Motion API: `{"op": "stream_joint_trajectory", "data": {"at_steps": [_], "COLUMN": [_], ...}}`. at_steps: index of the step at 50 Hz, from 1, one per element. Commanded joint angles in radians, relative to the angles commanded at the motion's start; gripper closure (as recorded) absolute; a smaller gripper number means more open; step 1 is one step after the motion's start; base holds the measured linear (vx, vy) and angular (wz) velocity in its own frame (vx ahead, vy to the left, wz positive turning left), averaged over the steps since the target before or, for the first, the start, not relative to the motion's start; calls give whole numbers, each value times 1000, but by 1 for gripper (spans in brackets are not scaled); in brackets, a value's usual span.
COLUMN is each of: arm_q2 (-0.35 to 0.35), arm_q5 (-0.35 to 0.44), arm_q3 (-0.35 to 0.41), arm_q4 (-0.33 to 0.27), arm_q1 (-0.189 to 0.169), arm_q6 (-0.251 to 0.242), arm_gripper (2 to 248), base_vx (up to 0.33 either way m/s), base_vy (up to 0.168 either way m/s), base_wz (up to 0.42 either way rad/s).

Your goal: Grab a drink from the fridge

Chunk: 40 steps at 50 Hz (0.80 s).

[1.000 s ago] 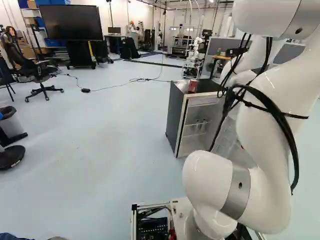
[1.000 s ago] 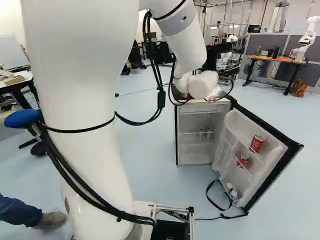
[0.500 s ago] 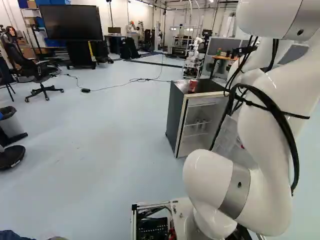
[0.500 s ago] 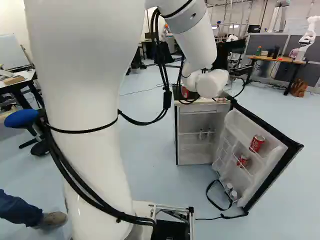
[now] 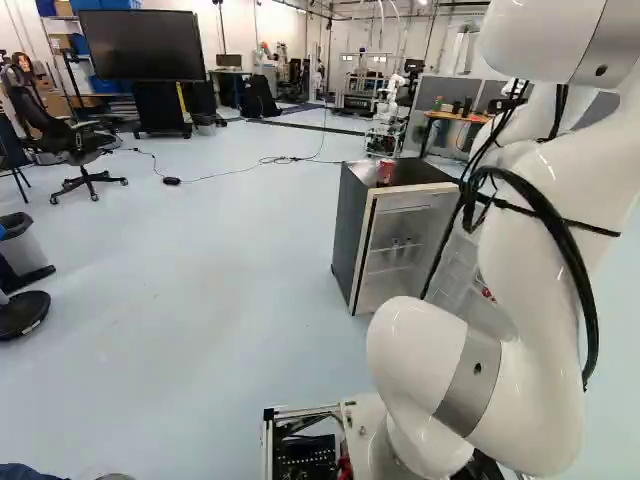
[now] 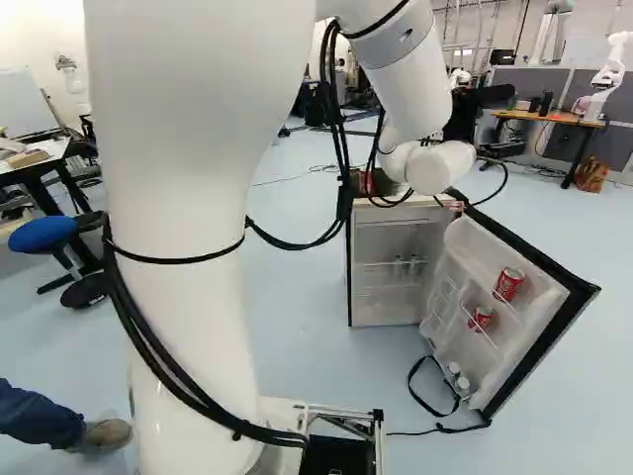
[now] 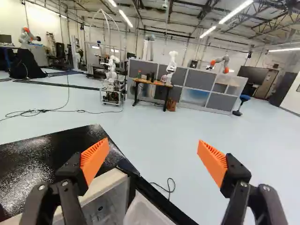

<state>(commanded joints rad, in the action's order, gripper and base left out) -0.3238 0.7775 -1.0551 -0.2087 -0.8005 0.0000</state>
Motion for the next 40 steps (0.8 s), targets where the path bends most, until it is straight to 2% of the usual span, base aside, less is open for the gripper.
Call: {"op": "stream_joint_trajectory", "data": {"at_steps": [40], "arm_q2": [-97], "arm_q5": [-108], "arm_q3": [-116], "arm_q4": [56], "arm_q1": [-93], "arm_q6": [0], "arm_gripper": [3], "base_vx": [0], "base_vy": [0], "base_wz": [0]}}
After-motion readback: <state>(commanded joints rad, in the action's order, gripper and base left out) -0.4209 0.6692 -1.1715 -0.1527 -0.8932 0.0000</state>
